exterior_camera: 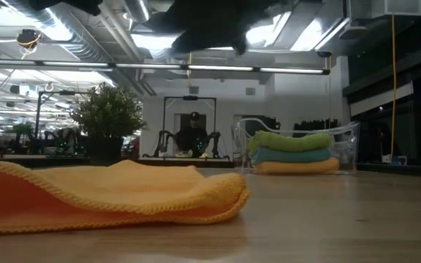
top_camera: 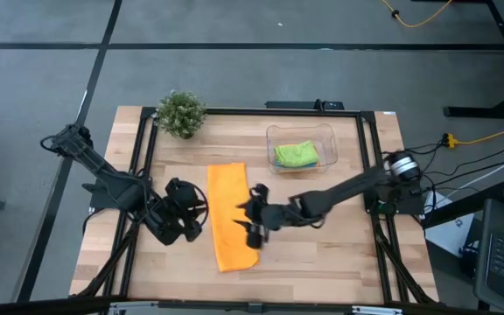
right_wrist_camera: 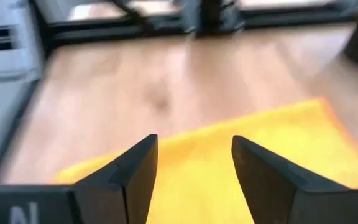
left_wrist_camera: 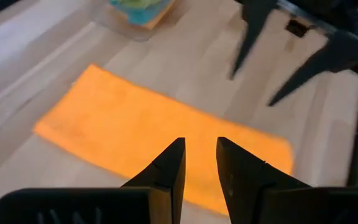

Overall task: Fold microfiber towels
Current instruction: Fold the orange microfiber cloth

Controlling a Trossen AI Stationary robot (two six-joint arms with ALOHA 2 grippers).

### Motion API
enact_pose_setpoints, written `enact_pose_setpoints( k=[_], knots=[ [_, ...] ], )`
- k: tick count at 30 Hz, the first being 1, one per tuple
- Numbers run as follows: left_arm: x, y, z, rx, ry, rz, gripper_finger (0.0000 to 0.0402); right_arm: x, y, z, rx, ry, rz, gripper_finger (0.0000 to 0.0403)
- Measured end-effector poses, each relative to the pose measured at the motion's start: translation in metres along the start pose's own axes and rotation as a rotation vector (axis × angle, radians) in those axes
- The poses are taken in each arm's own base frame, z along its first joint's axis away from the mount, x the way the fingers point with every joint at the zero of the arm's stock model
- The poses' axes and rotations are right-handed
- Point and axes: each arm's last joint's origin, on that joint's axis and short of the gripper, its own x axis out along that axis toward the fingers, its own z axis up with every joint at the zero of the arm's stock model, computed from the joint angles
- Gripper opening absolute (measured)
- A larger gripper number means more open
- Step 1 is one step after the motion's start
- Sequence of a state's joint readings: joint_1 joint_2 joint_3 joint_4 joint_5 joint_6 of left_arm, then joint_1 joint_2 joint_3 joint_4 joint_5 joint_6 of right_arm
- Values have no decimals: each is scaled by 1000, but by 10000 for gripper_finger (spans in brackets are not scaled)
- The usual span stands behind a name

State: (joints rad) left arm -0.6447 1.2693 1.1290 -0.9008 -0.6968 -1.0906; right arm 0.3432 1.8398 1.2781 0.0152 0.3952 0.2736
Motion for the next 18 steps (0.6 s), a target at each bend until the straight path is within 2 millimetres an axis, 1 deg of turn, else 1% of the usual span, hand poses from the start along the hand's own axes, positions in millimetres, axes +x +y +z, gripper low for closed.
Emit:
enact_pose_setpoints(
  k=[3,5,7,9,11,15,18],
  knots=[
    [4,-11,2,-43,-46,-48,83,-28,7,5,41,74,80,209],
    [9,-21,2,-42,-69,-86,83,-38,13,7,84,90,123,209],
    [16,-33,1,-16,-91,-129,83,-46,19,9,90,84,163,209],
    [25,-45,-2,31,-94,-167,83,-49,24,11,89,68,199,209],
    [35,-55,-8,49,-61,-215,83,-50,27,8,80,82,206,209],
    [53,-71,-11,-44,5,-321,86,-54,32,1,74,163,264,209],
    [62,-77,-17,-95,53,-347,102,-57,38,-5,96,223,317,209]
  ],
)
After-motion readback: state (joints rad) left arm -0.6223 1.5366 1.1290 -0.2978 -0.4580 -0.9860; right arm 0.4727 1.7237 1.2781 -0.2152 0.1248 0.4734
